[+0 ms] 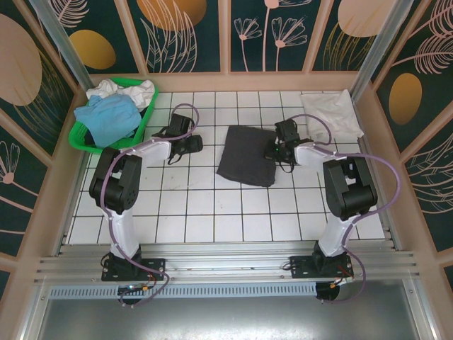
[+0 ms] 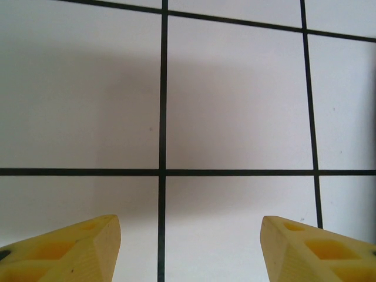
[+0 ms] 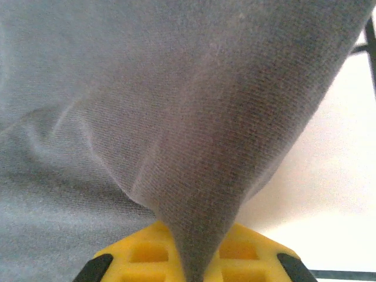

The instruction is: Fold and stack the t-shirts

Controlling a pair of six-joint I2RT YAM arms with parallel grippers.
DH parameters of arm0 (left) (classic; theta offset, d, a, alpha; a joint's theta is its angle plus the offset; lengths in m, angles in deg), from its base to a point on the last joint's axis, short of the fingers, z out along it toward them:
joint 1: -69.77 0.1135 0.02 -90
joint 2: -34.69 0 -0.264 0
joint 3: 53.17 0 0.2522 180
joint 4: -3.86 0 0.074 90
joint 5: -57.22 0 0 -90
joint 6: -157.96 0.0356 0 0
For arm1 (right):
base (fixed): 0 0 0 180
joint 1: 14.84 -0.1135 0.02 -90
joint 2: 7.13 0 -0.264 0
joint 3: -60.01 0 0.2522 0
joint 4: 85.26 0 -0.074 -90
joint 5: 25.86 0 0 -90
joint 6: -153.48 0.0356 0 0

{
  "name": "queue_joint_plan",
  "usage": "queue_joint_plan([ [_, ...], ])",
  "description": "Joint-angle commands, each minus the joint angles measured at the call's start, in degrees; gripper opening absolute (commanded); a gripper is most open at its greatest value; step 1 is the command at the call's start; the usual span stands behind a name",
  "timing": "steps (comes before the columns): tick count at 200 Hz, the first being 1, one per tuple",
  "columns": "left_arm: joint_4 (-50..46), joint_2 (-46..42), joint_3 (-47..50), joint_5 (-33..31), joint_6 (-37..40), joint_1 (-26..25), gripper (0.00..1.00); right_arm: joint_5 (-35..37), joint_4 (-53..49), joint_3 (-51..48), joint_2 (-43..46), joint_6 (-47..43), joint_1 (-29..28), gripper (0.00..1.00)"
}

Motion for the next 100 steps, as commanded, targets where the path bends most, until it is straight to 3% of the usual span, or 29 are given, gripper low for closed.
queue_joint_plan([
  [1, 0.2, -2.1, 0.6, 1.1, -0.2, -0.3, 0.63, -4.3, 1.0, -1.6, -0.8, 1.6, 1.1, 0.24],
  [11, 0.0, -1.5, -0.2, 1.1, 0.4, -1.3, 0.64, -5.6, 1.3, -1.9, -0.7, 2.7, 2.2, 0.39],
  [34, -0.8, 0.8, -3.1, 1.7, 1.0, -3.2, 0.65, -6.2, 2.2, -3.5, 0.5, 4.9, 4.2, 0.51],
  [100, -1.1, 5.5, -8.0, 4.3, 0.7, -3.8, 0.64, -13.0, 9.3, -7.0, -1.0, 8.7, 4.9, 0.56],
])
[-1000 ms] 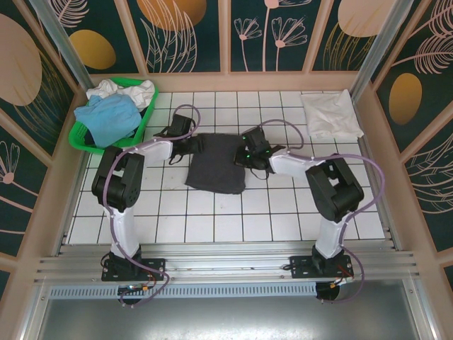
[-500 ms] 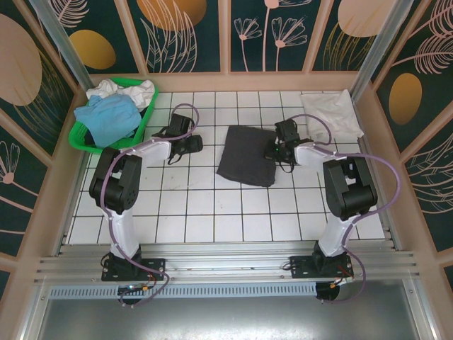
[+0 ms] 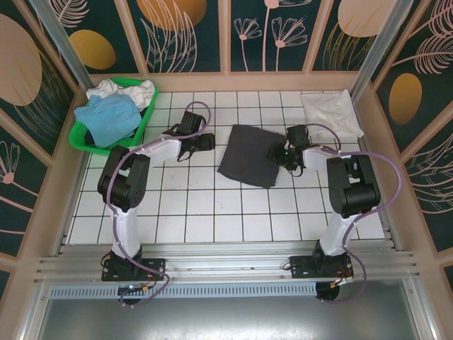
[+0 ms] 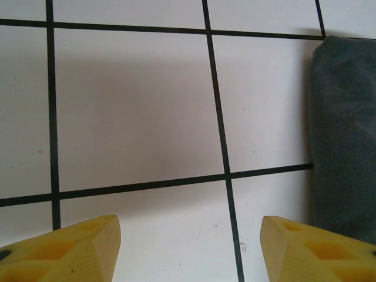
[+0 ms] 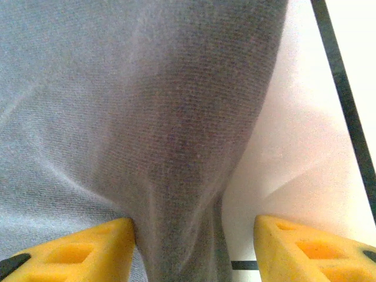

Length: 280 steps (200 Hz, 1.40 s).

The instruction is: Fold and stack the t-shirts

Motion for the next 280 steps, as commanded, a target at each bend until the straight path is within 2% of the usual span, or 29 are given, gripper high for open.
queue_joint_plan([
  [1, -0.8, 1.6, -1.8, 1.3, 0.5, 0.3, 0.64, -5.3, 4.4, -1.7, -0.9, 2.6, -0.2, 0.56],
  [46, -0.8, 1.9, -2.0, 1.6, 0.3, 0.3, 0.63, -8.0, 6.7, -0.4, -2.8, 4.0, -1.1, 0.42],
  [87, -0.8, 2.3, -2.1, 2.0, 0.4, 0.3, 0.63, -0.5, 2.1, 2.8, -5.3, 3.5, -2.7, 0.44],
  [94, -1.0, 2.2, -2.1, 1.8, 0.5, 0.3, 0.63, 0.7, 1.4, 3.1, -5.9, 3.2, -2.6, 0.40],
  [109, -1.3, 2.0, -2.0, 1.2, 0.8, 0.3, 0.63, 1.0, 1.1, 3.6, -5.9, 2.1, -2.7, 0.22],
  [136, -2.2, 1.1, -1.9, -0.6, 1.6, 0.2, 0.63, 4.5, -2.2, 6.5, -2.8, -3.1, -2.8, 0.00],
  [154, -2.6, 0.0, -1.5, -1.9, 2.3, 0.3, 0.63, 9.4, -6.3, 10.0, -0.4, -8.7, -2.6, 0.00],
  [183, -2.9, -1.6, -0.7, -4.1, 3.2, 0.5, 0.63, 17.8, -10.4, 16.6, 1.9, -22.8, -1.5, 0.00],
  [205, -3.2, -2.3, -0.4, -4.9, 3.7, 0.9, 0.63, 23.3, -7.8, 20.7, 1.0, -33.9, 0.0, 0.00],
  [216, -3.2, -2.6, -0.3, -4.8, 3.8, 1.2, 0.63, 25.9, -8.0, 24.4, -0.9, -36.2, 1.9, 0.00],
  [240, -2.2, -3.4, 1.3, -4.5, 4.1, 1.6, 0.63, 29.0, -11.3, 35.2, -6.6, -39.2, 7.0, 0.00],
  [280, -1.5, -3.6, 2.7, -3.8, 4.1, 2.8, 0.62, 25.3, -11.4, 45.5, -11.8, -42.9, 13.8, 0.00],
])
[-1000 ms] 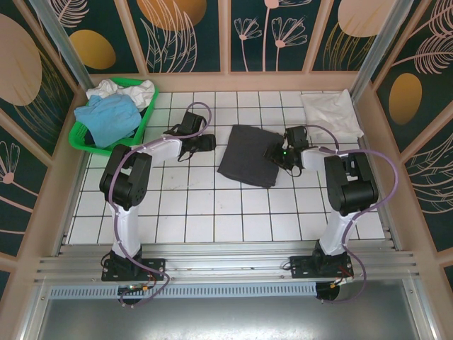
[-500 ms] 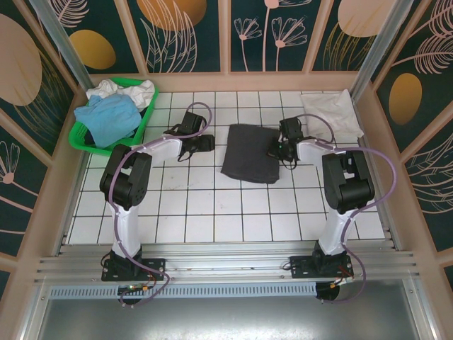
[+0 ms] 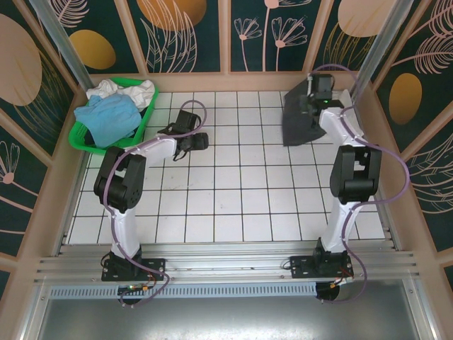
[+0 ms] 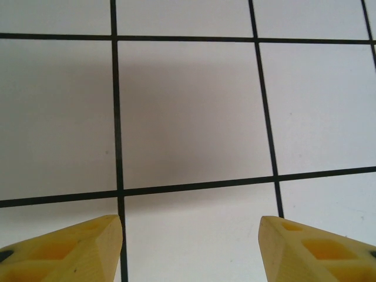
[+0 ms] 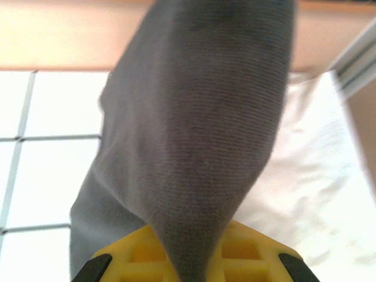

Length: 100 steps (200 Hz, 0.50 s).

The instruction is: Fold and stack the t-shirts

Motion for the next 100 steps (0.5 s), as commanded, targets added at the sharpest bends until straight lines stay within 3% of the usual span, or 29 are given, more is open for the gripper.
queue_joint_plan([
  [1, 0.5, -1.7, 1.4, -0.1, 1.1, 0.7, 0.62, 1.0, 0.3, 5.1, -2.0, -4.9, 3.5, 0.00],
  [49, 0.4, -2.0, 1.9, 0.4, 1.0, 1.5, 0.62, -5.6, 1.9, 8.9, -5.6, -6.6, 9.3, 0.00],
  [79, 0.3, -2.2, 2.0, 0.2, 0.8, 1.6, 0.62, -15.0, 1.7, 11.5, -7.7, -5.5, 11.8, 0.00],
  [100, 0.0, -2.3, 2.2, 0.5, 0.8, 1.5, 0.62, -14.4, 0.4, 15.2, -10.0, -5.7, 12.8, 0.00],
])
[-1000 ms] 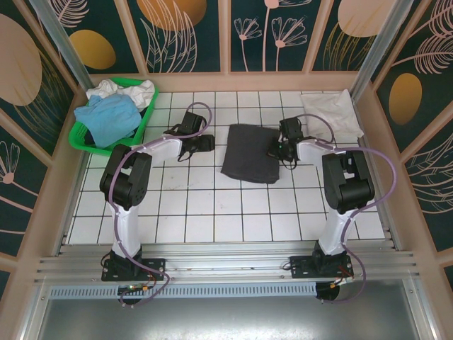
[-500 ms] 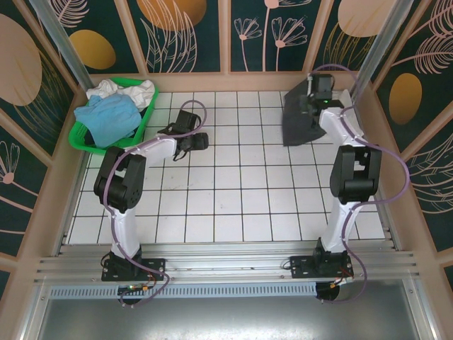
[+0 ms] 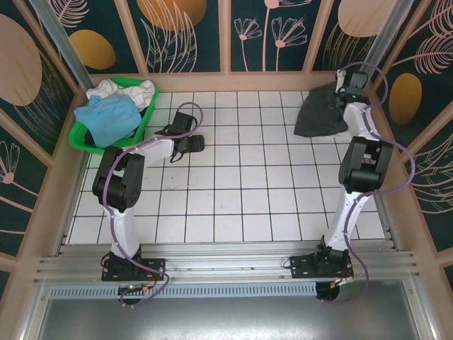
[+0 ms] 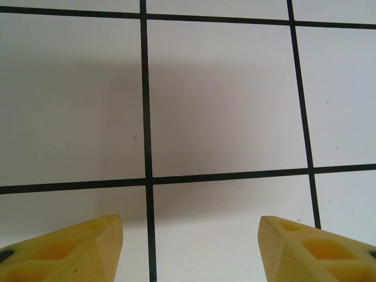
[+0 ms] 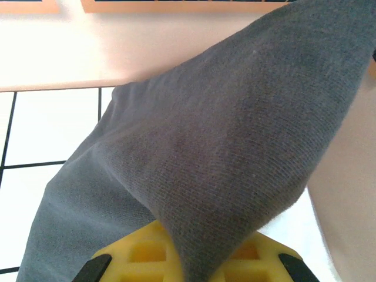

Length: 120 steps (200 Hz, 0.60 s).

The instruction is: Fold and stack the t-shirts

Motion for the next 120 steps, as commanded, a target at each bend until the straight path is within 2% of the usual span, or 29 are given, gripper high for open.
queue_joint_plan([
  [1, 0.0, -2.3, 0.7, 0.4, 0.6, 0.2, 0.62, -3.7, 1.2, 6.2, -1.9, -1.0, 1.3, 0.00],
  [14, -0.3, -2.4, 1.0, 0.0, 0.8, 0.3, 0.62, -3.8, -0.7, 9.7, -3.4, 0.6, 2.5, 0.00],
  [37, -0.7, -2.6, 1.1, -0.7, 1.0, 0.5, 0.62, -7.2, 3.0, 7.9, -2.9, 1.4, 3.6, 0.00],
  [60, -1.1, -2.5, 0.8, -0.5, 1.0, 0.6, 0.62, -7.7, 5.1, 8.5, -4.3, 2.3, 4.9, 0.00],
  [105, -1.5, -2.7, 1.1, -1.0, 1.3, 0.8, 0.62, -14.2, 1.6, 14.4, -10.9, 4.7, 9.2, 0.00],
  [120, -1.6, -2.8, 1.0, -0.8, 1.1, 0.8, 0.62, -14.2, -3.7, 18.9, -14.4, 4.3, 9.9, 0.00],
])
